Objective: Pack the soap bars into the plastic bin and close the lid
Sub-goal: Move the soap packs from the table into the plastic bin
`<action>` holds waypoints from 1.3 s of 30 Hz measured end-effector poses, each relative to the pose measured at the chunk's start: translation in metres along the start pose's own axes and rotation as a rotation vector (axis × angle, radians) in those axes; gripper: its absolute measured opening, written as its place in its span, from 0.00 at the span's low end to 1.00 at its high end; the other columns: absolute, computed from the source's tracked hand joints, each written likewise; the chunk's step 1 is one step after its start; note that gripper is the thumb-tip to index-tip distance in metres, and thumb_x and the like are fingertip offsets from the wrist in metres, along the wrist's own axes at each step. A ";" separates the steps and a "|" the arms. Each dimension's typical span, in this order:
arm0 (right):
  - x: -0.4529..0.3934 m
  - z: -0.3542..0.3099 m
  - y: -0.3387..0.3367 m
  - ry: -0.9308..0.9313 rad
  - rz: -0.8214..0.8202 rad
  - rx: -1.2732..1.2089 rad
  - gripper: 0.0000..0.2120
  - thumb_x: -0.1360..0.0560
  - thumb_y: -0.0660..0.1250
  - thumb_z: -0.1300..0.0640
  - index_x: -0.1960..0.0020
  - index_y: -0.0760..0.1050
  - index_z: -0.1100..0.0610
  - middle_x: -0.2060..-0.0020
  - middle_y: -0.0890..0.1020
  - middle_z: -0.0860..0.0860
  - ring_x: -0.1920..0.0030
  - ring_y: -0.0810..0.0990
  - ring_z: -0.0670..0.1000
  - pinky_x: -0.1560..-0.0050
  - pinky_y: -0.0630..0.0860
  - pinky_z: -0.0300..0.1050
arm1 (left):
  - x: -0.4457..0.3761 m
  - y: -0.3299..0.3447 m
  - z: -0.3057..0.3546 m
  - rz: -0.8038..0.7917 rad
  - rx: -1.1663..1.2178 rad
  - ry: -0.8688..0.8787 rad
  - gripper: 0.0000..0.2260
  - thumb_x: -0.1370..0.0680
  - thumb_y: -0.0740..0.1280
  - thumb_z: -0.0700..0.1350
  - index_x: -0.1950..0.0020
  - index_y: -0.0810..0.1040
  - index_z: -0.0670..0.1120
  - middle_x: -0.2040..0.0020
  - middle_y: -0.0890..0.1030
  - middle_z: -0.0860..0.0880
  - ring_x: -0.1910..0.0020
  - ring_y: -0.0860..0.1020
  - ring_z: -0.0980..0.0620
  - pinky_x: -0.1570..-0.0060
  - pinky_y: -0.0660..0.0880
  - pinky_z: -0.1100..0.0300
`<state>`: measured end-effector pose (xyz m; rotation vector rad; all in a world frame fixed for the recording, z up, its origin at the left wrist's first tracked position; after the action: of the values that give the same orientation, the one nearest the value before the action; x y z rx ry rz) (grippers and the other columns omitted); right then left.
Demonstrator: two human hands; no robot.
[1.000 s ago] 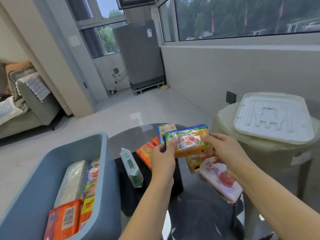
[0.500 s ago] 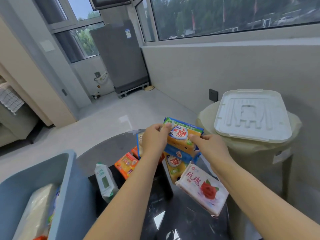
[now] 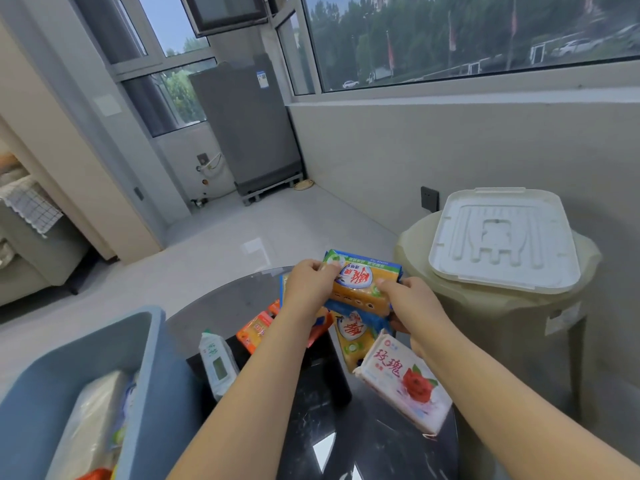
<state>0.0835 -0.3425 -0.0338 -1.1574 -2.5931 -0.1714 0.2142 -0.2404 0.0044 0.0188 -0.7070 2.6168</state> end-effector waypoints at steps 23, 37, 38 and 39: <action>0.148 -0.060 0.139 -0.219 -0.477 -0.186 0.07 0.29 0.69 0.57 0.51 0.75 0.55 0.63 0.84 0.51 0.64 0.83 0.48 0.67 0.77 0.41 | 0.152 -0.241 -0.021 0.292 0.329 0.084 0.17 0.29 0.73 0.50 0.44 0.74 0.46 0.53 0.85 0.44 0.62 0.84 0.48 0.66 0.78 0.57; 0.163 -0.084 0.244 -0.420 -0.622 0.315 0.11 0.26 0.66 0.49 0.49 0.73 0.54 0.58 0.81 0.49 0.60 0.80 0.46 0.68 0.72 0.36 | 0.154 -0.304 -0.097 0.221 0.426 -0.133 0.15 0.28 0.72 0.43 0.46 0.76 0.37 0.55 0.84 0.41 0.66 0.84 0.51 0.71 0.80 0.59; 0.161 -0.087 0.251 -0.445 -0.641 0.382 0.08 0.26 0.66 0.50 0.51 0.74 0.53 0.59 0.82 0.49 0.60 0.80 0.45 0.68 0.72 0.36 | 0.152 -0.303 -0.104 0.201 0.444 -0.177 0.15 0.28 0.72 0.43 0.47 0.76 0.36 0.54 0.84 0.40 0.64 0.84 0.50 0.68 0.81 0.57; 0.159 -0.091 0.258 -0.472 -0.650 0.444 0.05 0.26 0.66 0.50 0.55 0.75 0.52 0.60 0.82 0.49 0.61 0.80 0.46 0.67 0.71 0.37 | 0.149 -0.301 -0.110 0.177 0.464 -0.219 0.14 0.28 0.72 0.42 0.47 0.76 0.35 0.55 0.84 0.40 0.63 0.84 0.48 0.66 0.82 0.56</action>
<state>0.1941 -0.0780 0.0998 -0.1889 -3.0922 0.5837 0.2117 0.1070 0.0707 0.4017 -0.1580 2.9205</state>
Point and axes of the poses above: each hand's wrist, its own x-axis away from the middle knuckle, its own y-axis out of the palm, z = x × y, the point moved 6 cm from there along -x, towards the middle knuckle
